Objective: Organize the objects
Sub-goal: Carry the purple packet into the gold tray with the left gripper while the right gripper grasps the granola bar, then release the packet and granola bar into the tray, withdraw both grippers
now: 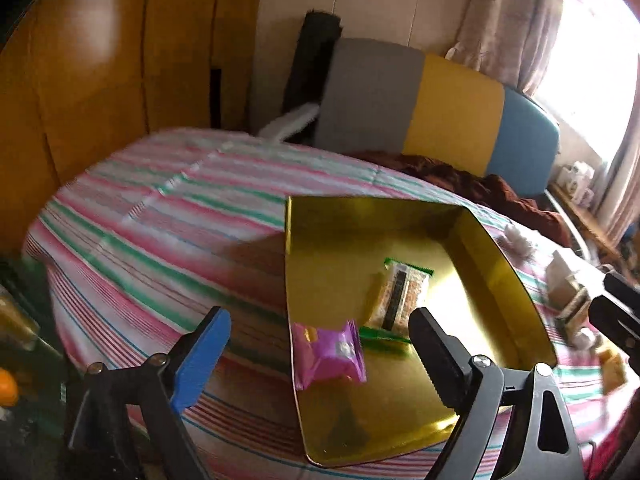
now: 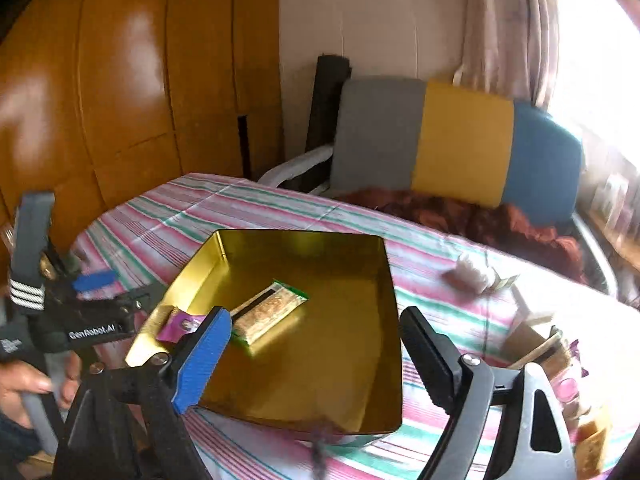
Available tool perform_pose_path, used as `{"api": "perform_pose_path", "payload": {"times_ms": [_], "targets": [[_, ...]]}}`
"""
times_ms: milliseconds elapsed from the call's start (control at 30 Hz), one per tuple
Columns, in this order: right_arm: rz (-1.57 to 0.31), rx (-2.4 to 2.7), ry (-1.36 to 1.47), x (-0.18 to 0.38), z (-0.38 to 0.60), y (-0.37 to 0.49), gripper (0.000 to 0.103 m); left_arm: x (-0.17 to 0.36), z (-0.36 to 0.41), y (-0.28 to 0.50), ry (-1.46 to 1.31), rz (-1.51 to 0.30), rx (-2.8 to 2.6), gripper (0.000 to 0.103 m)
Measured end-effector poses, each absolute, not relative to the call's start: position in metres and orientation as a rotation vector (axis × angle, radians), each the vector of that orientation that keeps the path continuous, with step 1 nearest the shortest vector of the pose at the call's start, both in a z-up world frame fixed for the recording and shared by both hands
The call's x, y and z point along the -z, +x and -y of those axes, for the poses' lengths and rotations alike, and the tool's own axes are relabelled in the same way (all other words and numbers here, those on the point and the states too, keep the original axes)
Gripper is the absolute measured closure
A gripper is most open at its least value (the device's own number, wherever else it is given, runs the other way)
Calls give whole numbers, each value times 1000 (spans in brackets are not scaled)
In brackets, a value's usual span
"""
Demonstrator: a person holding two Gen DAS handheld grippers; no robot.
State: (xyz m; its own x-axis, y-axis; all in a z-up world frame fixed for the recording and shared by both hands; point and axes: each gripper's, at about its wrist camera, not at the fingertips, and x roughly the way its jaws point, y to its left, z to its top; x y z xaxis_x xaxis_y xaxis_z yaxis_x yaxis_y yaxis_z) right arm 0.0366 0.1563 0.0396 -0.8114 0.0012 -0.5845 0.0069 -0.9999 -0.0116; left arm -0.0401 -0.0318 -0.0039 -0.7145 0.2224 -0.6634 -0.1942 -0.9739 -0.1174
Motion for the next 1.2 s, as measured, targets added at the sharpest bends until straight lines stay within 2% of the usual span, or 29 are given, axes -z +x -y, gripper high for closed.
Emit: {"api": "perform_pose_path", "payload": {"times_ms": [133,267,400,833,1200], "targets": [[106,2942,1142,-22,-166,28,18,-5,25,-30,-963,3,-2741,4],[199,2941,1194,-11,-181,28,22,-10,14,-23,-903,-48,-2730,1],[210,2893,1290,2,-186,26,33,-9,-3,-18,-882,-117,-2687,1],[363,2854,1378,21,-225,40,33,2,-36,-11,-936,-195,-2548,1],[429,3076,1386,-4,-328,64,33,-6,-80,-11,-887,-316,-2429,1]]}}
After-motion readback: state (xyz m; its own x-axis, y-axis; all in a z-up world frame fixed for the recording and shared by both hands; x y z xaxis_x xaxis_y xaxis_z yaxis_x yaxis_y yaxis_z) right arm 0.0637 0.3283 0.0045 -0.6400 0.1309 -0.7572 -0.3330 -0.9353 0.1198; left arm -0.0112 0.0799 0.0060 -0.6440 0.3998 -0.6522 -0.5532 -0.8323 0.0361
